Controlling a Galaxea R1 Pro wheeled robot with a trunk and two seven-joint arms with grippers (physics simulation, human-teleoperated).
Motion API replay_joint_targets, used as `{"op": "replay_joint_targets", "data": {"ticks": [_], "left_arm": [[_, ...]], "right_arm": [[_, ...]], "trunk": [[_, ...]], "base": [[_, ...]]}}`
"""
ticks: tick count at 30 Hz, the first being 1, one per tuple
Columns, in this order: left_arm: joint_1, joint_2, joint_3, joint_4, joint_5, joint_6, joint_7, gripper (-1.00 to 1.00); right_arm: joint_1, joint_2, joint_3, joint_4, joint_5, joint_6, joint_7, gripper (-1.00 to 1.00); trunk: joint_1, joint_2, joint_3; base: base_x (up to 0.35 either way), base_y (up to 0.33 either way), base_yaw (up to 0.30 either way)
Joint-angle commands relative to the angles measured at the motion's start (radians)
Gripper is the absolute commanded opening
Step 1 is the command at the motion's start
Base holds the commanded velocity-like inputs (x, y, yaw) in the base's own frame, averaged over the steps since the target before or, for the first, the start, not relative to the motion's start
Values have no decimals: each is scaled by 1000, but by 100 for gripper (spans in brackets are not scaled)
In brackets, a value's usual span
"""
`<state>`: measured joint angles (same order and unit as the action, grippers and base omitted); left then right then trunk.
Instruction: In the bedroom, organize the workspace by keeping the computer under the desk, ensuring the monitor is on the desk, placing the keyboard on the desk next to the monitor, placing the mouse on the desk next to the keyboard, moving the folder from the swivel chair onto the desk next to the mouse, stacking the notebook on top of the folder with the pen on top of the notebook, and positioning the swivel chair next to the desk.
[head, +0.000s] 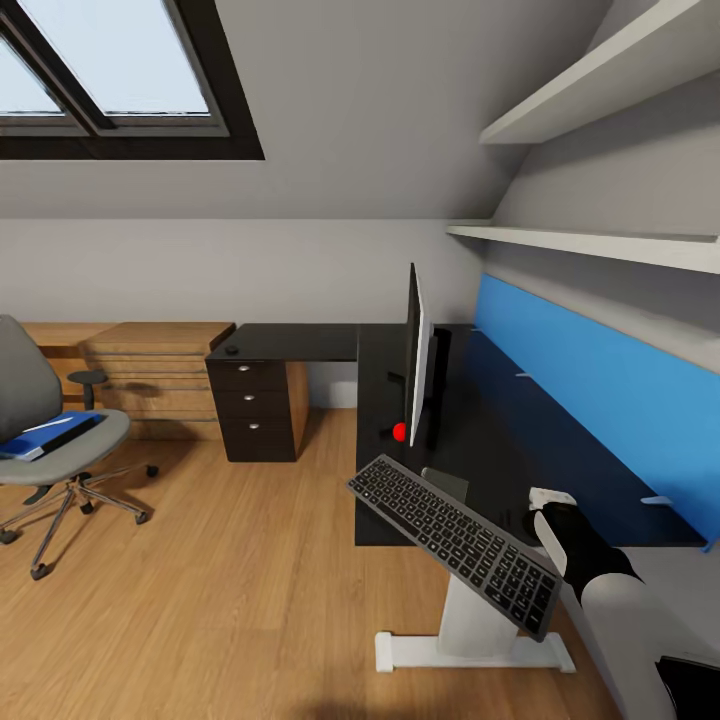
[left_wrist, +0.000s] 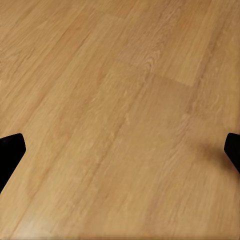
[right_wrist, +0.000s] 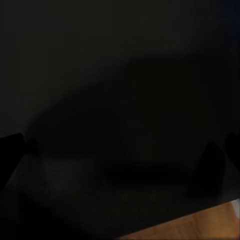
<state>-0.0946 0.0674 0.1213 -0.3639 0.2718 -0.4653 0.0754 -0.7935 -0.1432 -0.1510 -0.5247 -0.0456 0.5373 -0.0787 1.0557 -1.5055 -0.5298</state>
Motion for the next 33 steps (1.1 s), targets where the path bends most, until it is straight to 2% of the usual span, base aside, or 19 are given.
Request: {"op": "replay_joint_targets", "data": {"ticks": [1,18,26,33], "left_arm": [[-1,0,-2,0,4,-3,1,100],[-1,0,-2,0,4,-3,1,100],[-1,-1,-2,0,4,-3,1,100],[-1,-3,-2,1,4,-3,1,100]], "right_arm": [[-1,0,-1,-1,-5,5,-4,100],[-1,-1,-2,-4,-6,0,-4,100],[0,-26,-4,-52,-11,-5,-1,100],[0,-33,-21,-110,-12,-42,1,100]], "trunk": [[0,-1,-1],[0,-1,-1],[0,-1,-1],[0,-1,-1]], "base": [[-6,0,0],[-1,0,0],[0,0,0],[0,0,0]]}}
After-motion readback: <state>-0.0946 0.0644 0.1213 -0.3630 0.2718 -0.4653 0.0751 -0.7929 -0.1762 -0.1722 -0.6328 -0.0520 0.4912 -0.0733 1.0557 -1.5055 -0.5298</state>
